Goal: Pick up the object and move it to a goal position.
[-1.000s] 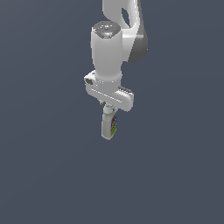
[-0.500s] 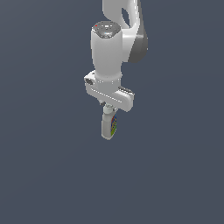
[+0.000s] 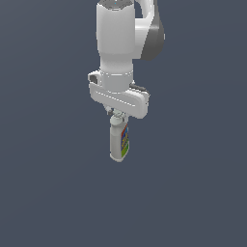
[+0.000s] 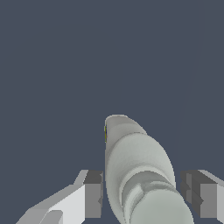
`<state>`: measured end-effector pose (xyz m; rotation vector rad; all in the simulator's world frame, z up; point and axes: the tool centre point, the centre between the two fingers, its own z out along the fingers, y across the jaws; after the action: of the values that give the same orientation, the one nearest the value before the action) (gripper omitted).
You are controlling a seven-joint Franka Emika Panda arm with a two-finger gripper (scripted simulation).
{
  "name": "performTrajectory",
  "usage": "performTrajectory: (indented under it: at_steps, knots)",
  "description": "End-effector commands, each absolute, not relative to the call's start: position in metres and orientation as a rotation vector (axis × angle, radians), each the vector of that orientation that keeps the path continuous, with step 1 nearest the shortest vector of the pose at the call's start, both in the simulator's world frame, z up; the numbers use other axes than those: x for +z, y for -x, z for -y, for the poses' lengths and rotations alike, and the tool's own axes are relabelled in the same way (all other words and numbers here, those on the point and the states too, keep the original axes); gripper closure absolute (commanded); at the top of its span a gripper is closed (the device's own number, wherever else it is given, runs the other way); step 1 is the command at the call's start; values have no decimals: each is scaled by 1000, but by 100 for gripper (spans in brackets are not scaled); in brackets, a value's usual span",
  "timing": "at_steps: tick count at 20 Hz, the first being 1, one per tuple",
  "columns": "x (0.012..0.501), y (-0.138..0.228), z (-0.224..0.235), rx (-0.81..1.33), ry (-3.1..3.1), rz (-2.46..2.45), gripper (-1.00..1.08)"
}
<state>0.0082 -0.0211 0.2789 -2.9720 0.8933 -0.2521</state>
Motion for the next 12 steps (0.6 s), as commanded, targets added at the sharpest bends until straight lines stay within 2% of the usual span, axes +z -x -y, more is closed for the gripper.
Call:
performTrajectory:
  at_steps: [1,7,12]
  knots:
    - [313,-24,25,-390,2934,-906,108]
    - [400,-51,36,-746,2806,-940,108]
    - [475,-56,44,-1022,2673,-957,108]
